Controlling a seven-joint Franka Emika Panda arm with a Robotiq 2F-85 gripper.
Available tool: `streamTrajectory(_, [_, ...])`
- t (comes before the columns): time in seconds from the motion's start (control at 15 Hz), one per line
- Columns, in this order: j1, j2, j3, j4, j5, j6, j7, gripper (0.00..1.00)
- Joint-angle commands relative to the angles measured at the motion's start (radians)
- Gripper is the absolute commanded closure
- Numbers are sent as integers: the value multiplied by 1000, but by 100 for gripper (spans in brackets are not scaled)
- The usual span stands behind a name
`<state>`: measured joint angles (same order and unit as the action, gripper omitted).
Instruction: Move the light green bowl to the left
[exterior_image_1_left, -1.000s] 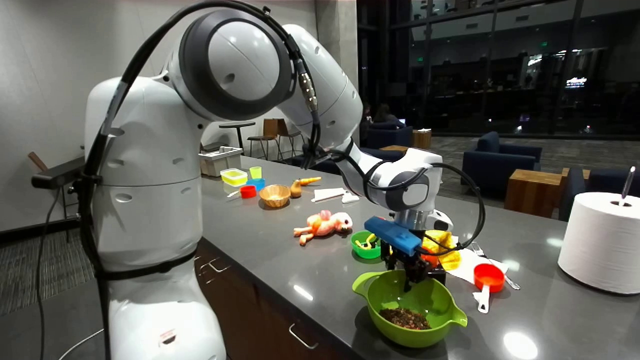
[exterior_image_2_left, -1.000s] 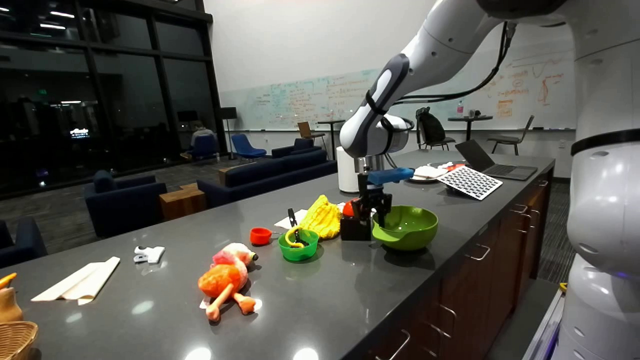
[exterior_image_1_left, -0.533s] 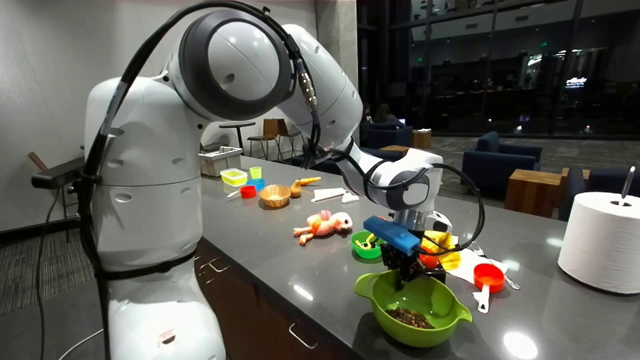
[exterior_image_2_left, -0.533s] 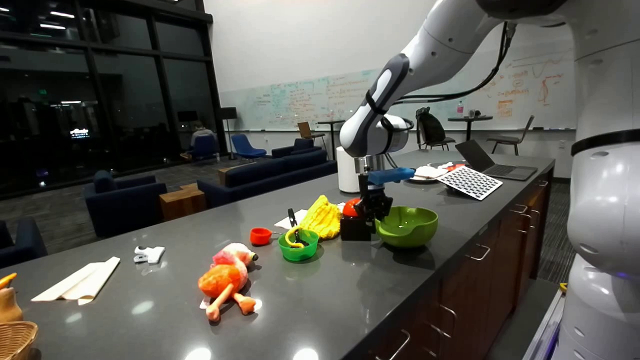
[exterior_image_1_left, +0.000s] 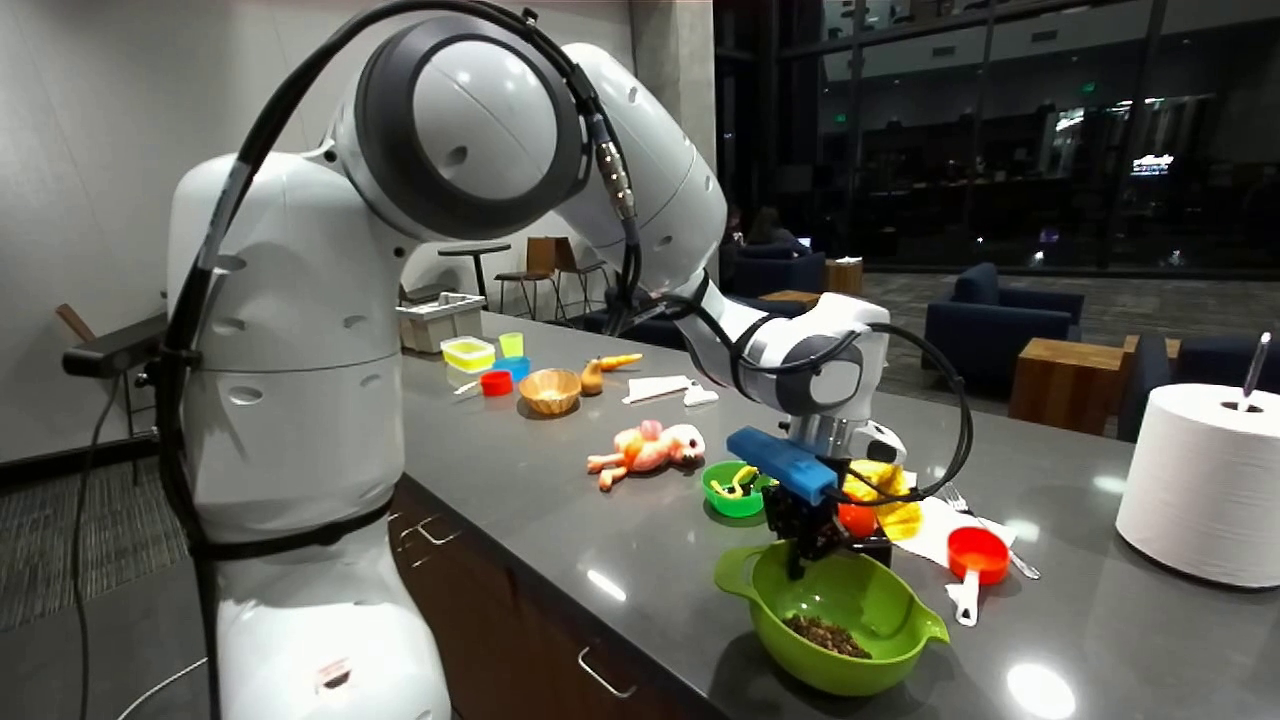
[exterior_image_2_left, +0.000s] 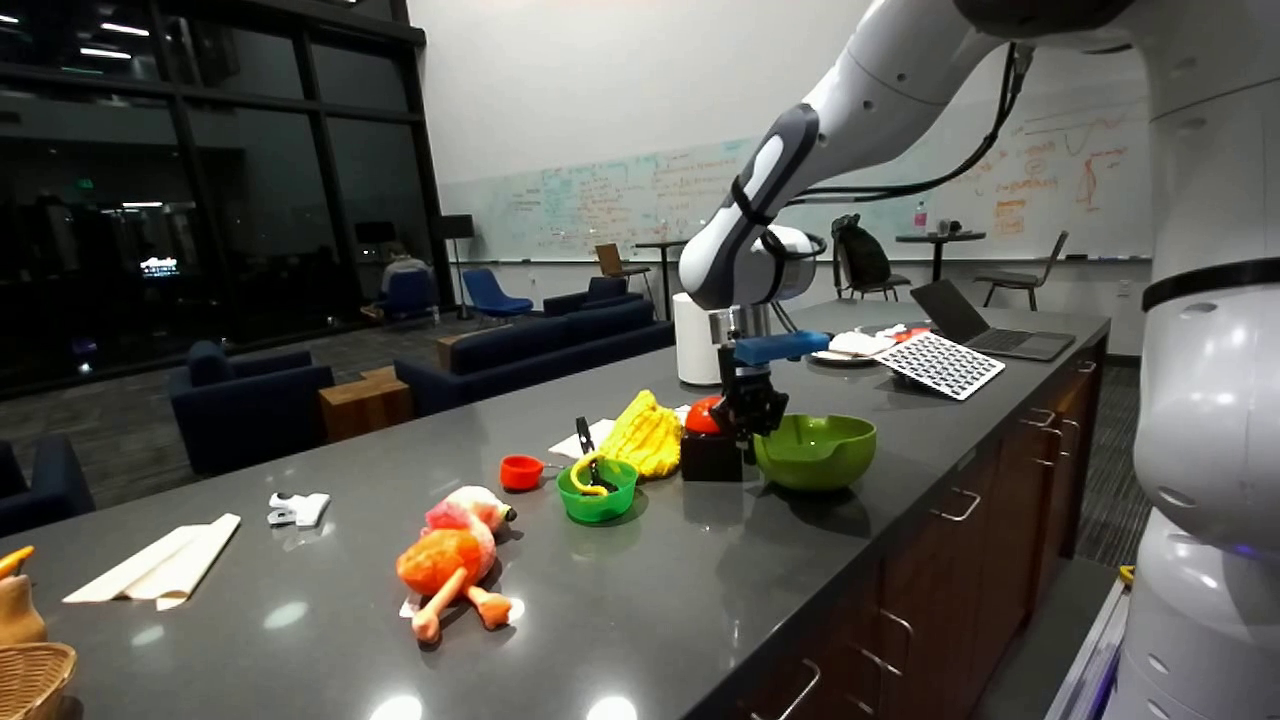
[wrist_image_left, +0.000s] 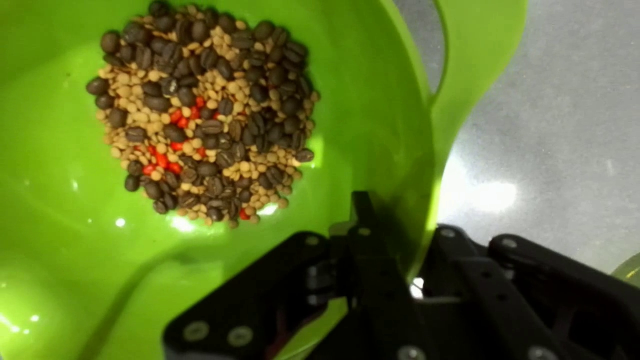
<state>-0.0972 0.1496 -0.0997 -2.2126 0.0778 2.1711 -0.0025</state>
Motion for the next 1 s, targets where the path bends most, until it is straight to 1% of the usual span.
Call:
streamTrajectory(0.0, [0,-10,-3,-1,-24,10,28,96])
streamTrajectory(0.2, [2,-12,-5,-1,-42,15,60,96])
streamTrajectory(0.27, [13,-76,2,-31,-48,-23,92,96])
streamTrajectory(0.4, [20,-94,2,-34,-83,-49,135,97])
streamTrajectory(0.47, [23,-104,3,-36,-97,-58,154,100])
streamTrajectory(0.53, [25,-116,6,-38,-107,-64,165,98])
streamTrajectory(0.6, [28,-129,10,-43,-112,-69,175,100])
streamTrajectory(0.67, [30,-138,12,-45,-116,-73,185,98])
streamTrajectory(0.93, [34,-165,18,-56,-123,-78,210,98])
